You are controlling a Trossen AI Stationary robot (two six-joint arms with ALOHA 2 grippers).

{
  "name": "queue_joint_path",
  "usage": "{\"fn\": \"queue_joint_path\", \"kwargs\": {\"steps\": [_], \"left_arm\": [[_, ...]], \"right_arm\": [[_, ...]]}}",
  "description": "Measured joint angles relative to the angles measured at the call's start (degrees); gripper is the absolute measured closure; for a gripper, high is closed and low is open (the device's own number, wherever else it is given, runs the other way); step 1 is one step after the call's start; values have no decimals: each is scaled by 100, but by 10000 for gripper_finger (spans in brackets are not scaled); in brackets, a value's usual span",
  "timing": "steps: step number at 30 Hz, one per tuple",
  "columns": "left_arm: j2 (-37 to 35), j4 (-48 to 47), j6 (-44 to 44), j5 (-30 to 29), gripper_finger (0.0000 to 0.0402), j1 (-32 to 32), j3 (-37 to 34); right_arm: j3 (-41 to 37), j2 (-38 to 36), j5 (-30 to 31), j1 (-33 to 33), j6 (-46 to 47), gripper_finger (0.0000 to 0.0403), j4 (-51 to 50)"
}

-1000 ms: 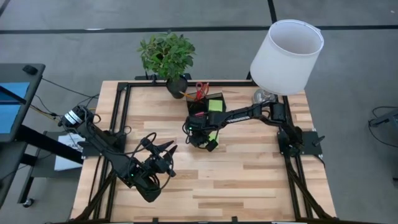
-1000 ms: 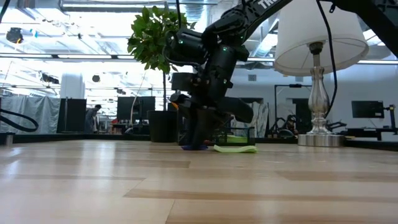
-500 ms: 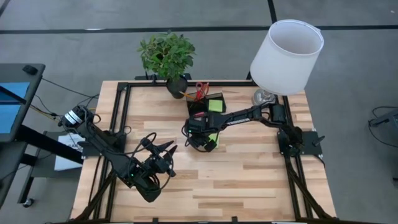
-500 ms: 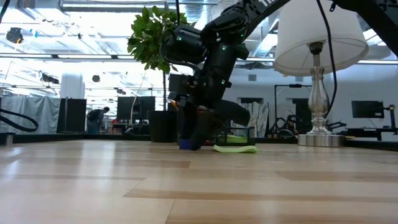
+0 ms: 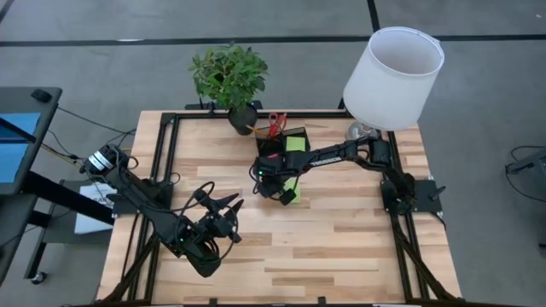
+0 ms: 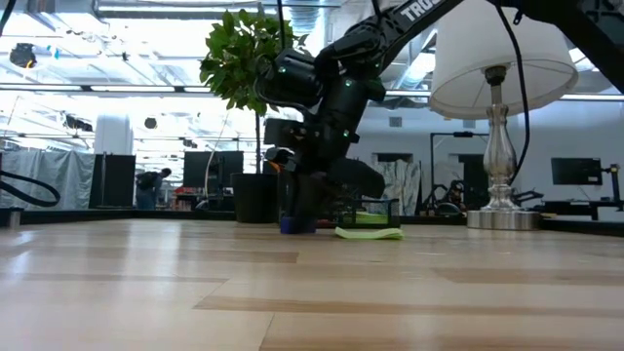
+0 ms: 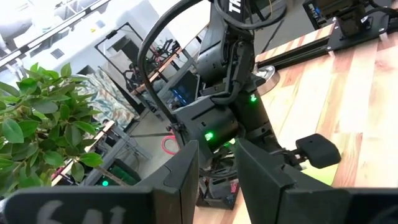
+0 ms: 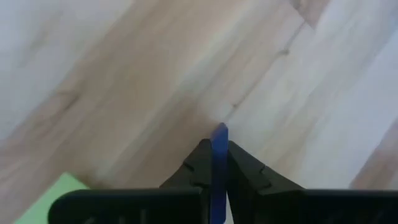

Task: Pick and place office supplies into organizer
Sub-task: Put the blue eraser into the desk organizer

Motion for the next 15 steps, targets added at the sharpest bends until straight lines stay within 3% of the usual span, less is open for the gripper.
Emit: {"fn": "queue_joint_path", "kwargs": {"steps": [7, 15], "left_arm": [[0, 0, 0, 4, 303, -1, -2], [0, 0, 0, 6, 303, -1, -2]], "right_arm": [[3, 4, 193, -49, 158, 397, 46], [-39, -308, 1024, 50, 392, 400, -257]]}}
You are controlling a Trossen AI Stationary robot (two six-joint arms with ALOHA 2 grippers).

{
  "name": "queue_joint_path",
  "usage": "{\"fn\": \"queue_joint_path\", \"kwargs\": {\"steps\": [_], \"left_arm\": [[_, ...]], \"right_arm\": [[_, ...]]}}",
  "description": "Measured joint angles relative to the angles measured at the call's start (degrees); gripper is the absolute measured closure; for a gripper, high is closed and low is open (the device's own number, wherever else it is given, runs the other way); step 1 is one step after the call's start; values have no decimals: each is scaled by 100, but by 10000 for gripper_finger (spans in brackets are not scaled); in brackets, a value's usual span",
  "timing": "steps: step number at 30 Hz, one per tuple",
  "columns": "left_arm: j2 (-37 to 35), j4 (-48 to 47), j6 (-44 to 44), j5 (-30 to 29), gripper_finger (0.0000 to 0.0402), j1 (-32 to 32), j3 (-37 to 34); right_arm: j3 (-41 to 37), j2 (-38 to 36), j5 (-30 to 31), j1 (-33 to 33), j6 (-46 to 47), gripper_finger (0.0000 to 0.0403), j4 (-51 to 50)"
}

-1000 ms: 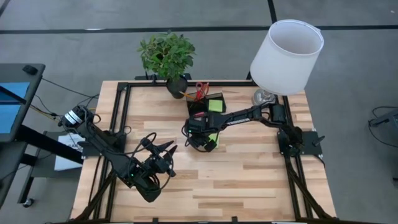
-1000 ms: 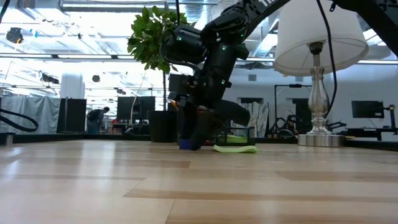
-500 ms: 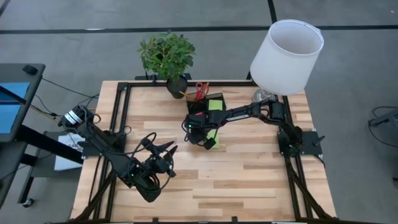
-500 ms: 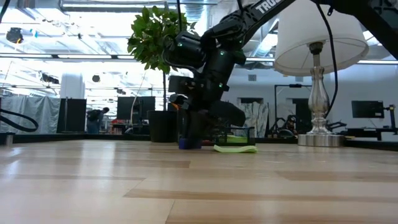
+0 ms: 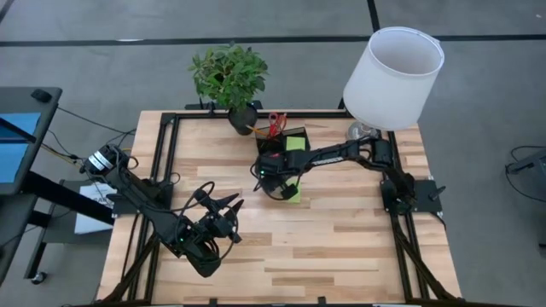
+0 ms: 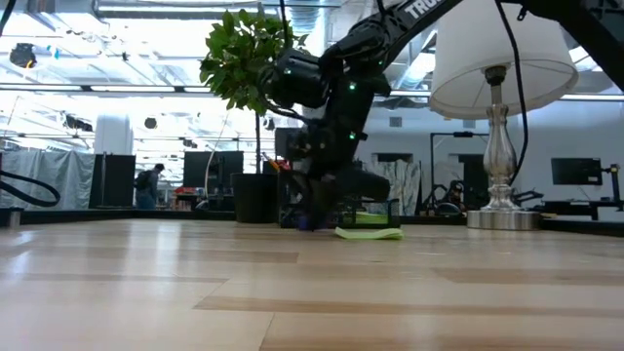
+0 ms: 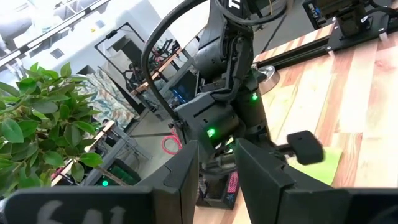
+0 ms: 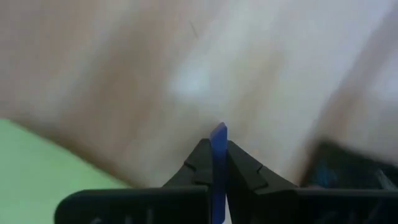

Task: Pick and place office supplies into organizer
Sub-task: Put the blue eraser into the desk organizer

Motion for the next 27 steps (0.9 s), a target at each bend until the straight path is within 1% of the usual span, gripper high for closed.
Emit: {"fn": "queue_joint_path", "kwargs": {"steps": [3, 6, 13, 21, 27], "left_arm": [[0, -2, 0, 1, 303, 1, 0], [0, 0, 0, 46, 303, 0, 0], [2, -1, 0, 101, 303, 1, 0], [2, 0, 0, 109, 303, 1, 0], [2, 7, 0, 144, 303, 0, 0]], "right_arm": [[-10, -238, 454, 7, 8, 401, 17], [23, -532, 720, 5, 38, 402, 214], [27, -802, 782, -119, 26, 402, 758], [25, -418, 773, -443, 157, 402, 1042], [25, -84, 1169, -603, 114, 402, 1098]]}}
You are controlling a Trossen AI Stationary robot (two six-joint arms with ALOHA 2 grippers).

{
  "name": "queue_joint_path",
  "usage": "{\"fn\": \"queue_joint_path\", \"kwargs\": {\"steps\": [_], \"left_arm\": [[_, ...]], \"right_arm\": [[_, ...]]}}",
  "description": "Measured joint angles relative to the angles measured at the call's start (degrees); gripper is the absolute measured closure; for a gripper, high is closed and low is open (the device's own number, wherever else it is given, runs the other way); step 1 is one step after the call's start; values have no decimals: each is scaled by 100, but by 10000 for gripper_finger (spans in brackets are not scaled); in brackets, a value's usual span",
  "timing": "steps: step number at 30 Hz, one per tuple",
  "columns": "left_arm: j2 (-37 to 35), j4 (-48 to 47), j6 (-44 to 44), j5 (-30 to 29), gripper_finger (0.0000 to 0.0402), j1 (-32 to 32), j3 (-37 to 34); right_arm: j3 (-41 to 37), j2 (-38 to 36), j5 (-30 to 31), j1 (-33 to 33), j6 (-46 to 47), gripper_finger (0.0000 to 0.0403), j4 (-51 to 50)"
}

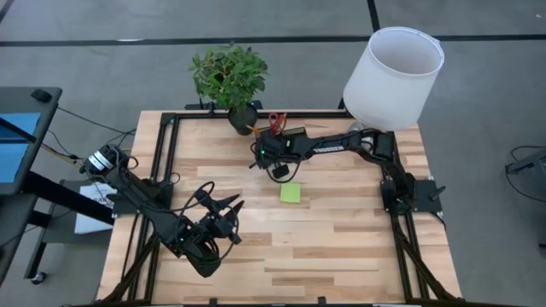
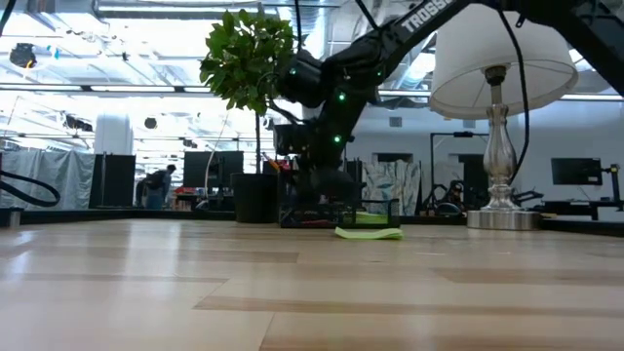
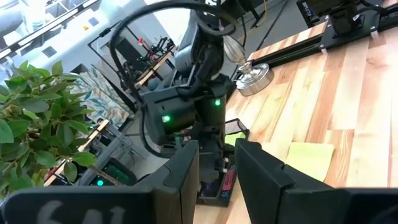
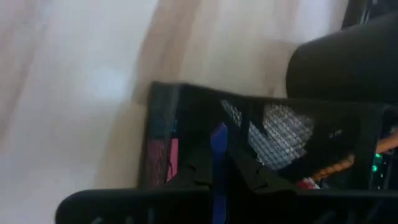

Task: Pick and place office supplies into organizer
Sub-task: Put the blue eraser into the desk organizer, then put the green sticky note into the desk organizer

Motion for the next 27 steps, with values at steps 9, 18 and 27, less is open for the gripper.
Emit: {"fn": "queue_joint_path", "kwargs": {"steps": [9, 18, 27], "left_arm": [[0, -2, 0, 44, 303, 0, 0], [0, -2, 0, 60, 303, 2, 0], [0, -2, 0, 86, 303, 0, 0]], "right_arm": [[9, -39, 38, -47, 87, 349, -22], [13, -39, 79, 69, 106, 243, -310], [17, -39, 1092, 278, 45, 163, -393]]}}
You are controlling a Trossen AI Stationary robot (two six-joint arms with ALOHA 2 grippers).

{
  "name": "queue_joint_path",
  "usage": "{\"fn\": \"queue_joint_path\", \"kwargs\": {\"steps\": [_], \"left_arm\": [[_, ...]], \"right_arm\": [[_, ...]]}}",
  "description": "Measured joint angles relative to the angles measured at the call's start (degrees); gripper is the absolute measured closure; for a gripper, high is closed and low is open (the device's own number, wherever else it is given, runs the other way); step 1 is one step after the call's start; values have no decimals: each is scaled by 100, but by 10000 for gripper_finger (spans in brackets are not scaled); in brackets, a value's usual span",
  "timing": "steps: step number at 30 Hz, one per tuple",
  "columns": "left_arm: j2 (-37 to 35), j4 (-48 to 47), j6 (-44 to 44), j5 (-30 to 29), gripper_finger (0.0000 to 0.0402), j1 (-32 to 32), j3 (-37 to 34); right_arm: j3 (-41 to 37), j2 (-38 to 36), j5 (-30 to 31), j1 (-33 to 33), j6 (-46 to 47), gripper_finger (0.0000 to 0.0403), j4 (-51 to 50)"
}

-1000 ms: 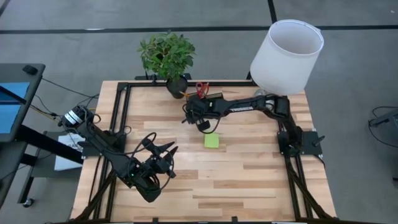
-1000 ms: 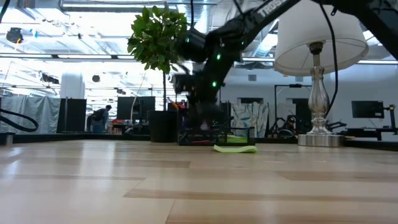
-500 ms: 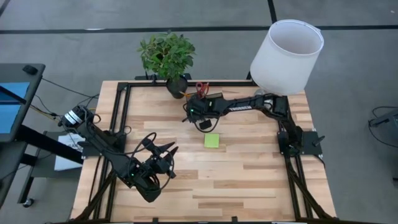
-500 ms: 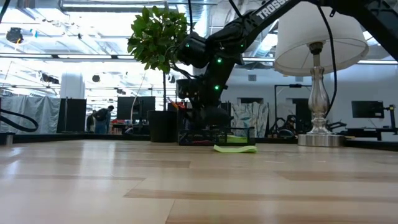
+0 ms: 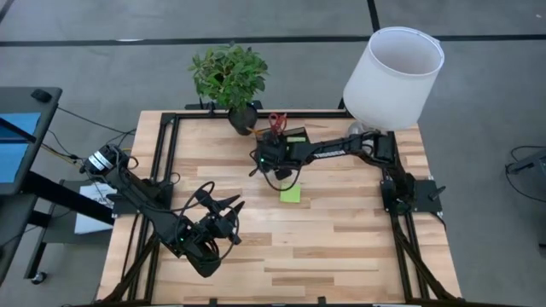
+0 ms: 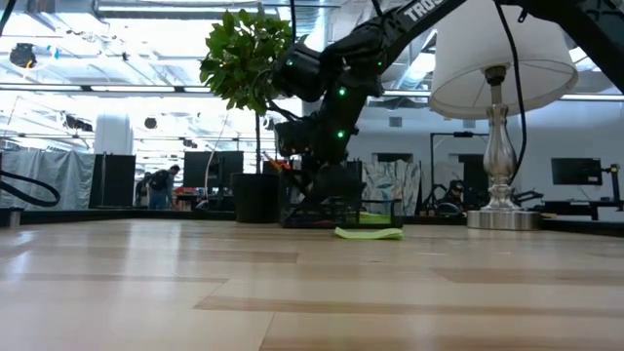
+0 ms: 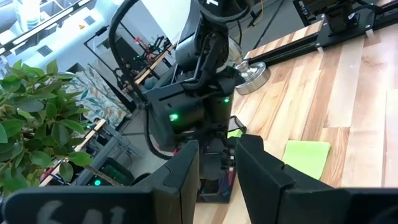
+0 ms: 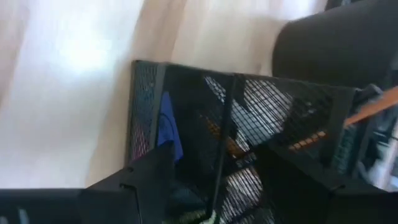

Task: Pick and place office supplies into organizer
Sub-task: Put the green sticky note into the desk organizer

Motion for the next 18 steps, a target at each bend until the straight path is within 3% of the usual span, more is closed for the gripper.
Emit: {"fn": "queue_joint_path", "kwargs": {"steps": [9, 15, 18], "left_arm": [[0, -2, 26, 14, 303, 1, 0], [0, -2, 28, 24, 303, 2, 0], [0, -4, 28, 43, 303, 2, 0]], "right_arm": [[-2, -406, 864, 437, 264, 180, -530], [0, -848, 704, 884, 1276, 190, -1109], [0, -1081, 7, 1074, 2184, 194, -1671]]}}
